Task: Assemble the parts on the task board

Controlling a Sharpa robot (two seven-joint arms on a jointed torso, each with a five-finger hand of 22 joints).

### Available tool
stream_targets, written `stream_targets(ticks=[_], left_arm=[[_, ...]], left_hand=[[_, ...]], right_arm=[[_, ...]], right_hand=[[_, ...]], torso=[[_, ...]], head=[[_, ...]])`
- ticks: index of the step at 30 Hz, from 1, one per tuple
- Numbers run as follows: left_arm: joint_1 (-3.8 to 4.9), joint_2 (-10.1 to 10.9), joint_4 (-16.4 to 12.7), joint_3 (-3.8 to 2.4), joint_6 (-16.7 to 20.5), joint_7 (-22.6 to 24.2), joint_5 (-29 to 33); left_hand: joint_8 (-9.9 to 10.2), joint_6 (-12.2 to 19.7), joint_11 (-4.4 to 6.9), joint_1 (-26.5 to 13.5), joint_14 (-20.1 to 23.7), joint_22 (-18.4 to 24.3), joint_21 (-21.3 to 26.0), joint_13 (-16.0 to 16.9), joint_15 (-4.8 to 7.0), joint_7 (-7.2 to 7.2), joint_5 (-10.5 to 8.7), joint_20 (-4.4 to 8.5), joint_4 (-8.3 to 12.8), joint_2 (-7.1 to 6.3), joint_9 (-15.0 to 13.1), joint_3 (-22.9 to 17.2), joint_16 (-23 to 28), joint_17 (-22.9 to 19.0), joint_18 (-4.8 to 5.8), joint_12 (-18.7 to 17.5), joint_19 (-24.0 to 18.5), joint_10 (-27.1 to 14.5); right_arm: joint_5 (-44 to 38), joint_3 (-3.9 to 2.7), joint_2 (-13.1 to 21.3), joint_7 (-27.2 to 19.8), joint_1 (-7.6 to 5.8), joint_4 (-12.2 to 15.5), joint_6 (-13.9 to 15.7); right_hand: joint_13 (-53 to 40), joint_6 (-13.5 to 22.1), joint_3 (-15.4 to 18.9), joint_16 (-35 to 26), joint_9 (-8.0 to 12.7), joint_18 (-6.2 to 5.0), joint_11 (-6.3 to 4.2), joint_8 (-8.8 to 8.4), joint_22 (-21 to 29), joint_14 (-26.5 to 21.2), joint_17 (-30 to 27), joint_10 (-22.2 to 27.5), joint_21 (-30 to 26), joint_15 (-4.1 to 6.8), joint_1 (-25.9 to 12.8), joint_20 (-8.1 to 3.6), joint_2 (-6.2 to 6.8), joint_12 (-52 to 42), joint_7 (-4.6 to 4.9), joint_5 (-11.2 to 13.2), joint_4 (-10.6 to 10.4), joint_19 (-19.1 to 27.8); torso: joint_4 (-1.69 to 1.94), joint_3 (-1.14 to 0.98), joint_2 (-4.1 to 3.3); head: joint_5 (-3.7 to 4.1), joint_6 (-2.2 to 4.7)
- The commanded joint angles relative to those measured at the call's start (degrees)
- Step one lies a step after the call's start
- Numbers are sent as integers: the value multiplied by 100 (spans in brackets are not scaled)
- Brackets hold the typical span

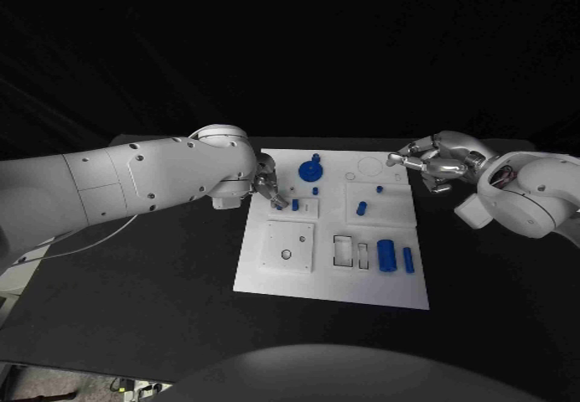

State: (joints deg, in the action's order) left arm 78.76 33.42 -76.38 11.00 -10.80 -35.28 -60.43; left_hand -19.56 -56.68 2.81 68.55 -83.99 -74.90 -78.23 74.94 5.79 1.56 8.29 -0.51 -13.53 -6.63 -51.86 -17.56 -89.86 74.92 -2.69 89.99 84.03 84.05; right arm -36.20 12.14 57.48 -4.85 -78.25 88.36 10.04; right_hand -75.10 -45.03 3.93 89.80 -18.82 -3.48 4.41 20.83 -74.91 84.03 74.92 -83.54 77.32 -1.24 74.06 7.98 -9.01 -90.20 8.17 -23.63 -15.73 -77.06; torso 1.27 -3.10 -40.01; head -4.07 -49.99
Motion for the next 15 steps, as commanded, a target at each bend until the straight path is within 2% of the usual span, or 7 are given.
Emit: stream_targets(ticks=[1,7,15], left_arm=[[-3,2,2,17,-194,-39,70],[-3,5,23,34,-284,-111,95],[-3,45,24,39,-213,-94,107]], left_hand=[[93,48,-62,-146,-601,-854,33,1506,-58,65,-137,-56,-75,-4,102,171,-14,1508,-18,1,47,595],[186,74,-91,-98,-601,-841,81,1506,-86,96,-183,-86,-38,56,239,307,-14,1508,-29,1,25,595],[268,89,-130,-214,-601,-853,106,1506,-122,145,-511,-132,-116,74,417,678,-14,1508,-32,1,15,595]], right_arm=[[-16,1,-4,-71,6,1,-23],[-16,1,-6,-74,8,0,-23],[-16,1,-3,-78,11,-1,-27]], right_hand=[[-1490,-47,-10,20,-6,-40,12,-27,-994,597,1508,-646,-26,-37,50,5,0,20,11,-22,36,25],[-1490,-49,-13,20,-7,-40,12,-27,-994,597,1508,-646,-25,-37,53,5,-5,20,11,-25,34,23],[-1490,-49,-13,20,-7,-40,12,-27,-994,597,1508,-646,-25,-37,53,5,-5,20,11,-25,34,23]], torso=[[-1,-2,0],[-4,-2,-1],[-2,-1,-4]], head=[[4,-1],[-4,-1],[7,-1]])
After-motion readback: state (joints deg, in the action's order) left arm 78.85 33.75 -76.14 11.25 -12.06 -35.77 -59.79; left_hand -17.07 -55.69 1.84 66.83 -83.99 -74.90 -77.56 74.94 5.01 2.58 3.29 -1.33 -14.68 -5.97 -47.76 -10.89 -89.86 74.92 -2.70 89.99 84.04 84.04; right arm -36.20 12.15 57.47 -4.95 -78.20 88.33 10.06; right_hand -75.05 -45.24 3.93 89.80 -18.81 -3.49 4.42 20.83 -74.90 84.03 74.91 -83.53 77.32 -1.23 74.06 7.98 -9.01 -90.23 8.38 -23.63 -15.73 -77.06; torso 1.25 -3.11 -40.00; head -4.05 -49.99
